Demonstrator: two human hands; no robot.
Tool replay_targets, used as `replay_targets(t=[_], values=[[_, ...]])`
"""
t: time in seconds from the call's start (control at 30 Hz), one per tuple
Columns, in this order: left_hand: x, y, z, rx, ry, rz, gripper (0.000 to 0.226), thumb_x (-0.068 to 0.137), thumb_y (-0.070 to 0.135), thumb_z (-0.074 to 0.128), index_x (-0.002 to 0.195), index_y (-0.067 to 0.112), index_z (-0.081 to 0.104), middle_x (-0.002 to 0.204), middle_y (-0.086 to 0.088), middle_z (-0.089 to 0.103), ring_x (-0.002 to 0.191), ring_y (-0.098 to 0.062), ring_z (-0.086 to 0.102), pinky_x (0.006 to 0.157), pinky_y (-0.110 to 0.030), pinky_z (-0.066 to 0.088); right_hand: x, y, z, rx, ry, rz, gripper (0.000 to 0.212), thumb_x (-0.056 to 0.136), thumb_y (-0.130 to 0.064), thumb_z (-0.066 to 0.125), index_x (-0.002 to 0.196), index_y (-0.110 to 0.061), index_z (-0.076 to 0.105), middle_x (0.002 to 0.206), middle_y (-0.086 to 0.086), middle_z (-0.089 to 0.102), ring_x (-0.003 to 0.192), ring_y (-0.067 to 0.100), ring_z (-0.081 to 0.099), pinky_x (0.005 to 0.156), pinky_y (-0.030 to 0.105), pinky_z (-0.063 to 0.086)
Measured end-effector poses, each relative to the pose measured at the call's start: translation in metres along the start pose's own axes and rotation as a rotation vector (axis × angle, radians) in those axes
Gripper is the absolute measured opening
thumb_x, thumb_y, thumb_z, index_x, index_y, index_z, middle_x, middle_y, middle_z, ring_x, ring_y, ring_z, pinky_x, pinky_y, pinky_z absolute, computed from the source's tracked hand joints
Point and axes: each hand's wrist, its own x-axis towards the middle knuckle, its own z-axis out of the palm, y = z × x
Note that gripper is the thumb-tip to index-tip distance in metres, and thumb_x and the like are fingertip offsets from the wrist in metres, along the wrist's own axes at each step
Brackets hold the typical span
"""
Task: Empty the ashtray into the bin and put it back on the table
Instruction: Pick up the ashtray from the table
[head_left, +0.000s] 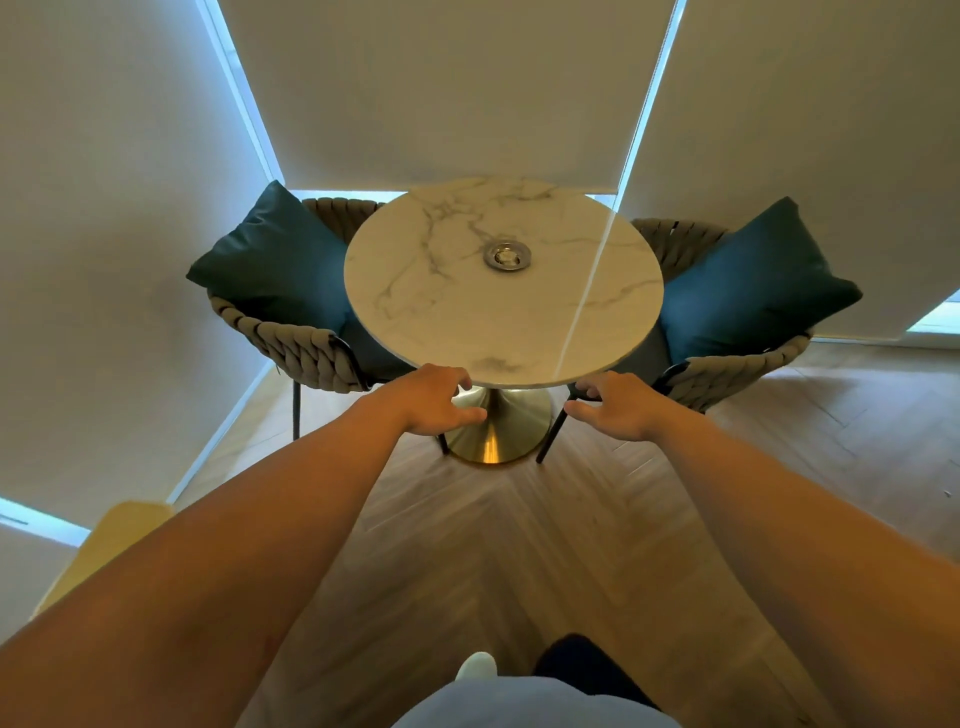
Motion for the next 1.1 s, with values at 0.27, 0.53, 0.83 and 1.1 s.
replay_targets(t=[0.27,0.53,0.83,1.1], values=[[0.045,-0.01,-0.013,0.009,-0.045,-0.006,0.062,0.087,0.055,0.06,0.135,0.019,0.047,0.136,-0.008,0.054,0.119,-0.025,0.054,0.098,-0.043,0.048,0.048,0.01,-0.007,0.02,-0.031,0.02,0.062,0.093,-0.053,0.051,0.137,-0.009,0.048,0.14,0.013,0.052,0.124,0.03,0.051,0.093,0.035,0.043],[0.116,-0.01,-0.031,0.046,-0.095,-0.051,0.064,0.086,0.058,0.06,0.135,0.02,0.047,0.134,-0.007,0.055,0.114,-0.023,0.055,0.094,-0.038,0.047,0.117,0.033,-0.029,0.07,-0.078,0.047,0.067,0.091,-0.056,0.051,0.143,-0.014,0.042,0.145,0.013,0.048,0.13,0.03,0.048,0.099,0.036,0.041],[0.205,0.007,-0.043,0.027,-0.144,-0.118,0.065,0.083,0.06,0.061,0.133,0.02,0.049,0.132,-0.005,0.056,0.112,-0.021,0.056,0.096,-0.04,0.048,0.2,0.073,-0.06,0.099,-0.158,0.028,0.07,0.088,-0.056,0.056,0.142,-0.013,0.043,0.142,0.011,0.05,0.124,0.028,0.052,0.101,0.039,0.045],[0.247,0.012,-0.045,-0.045,-0.146,-0.186,0.064,0.083,0.059,0.061,0.134,0.021,0.048,0.131,-0.004,0.057,0.111,-0.02,0.057,0.096,-0.038,0.047,0.252,0.089,-0.075,0.079,-0.223,-0.032,0.07,0.089,-0.055,0.056,0.142,-0.011,0.044,0.142,0.012,0.052,0.124,0.028,0.053,0.1,0.037,0.044]])
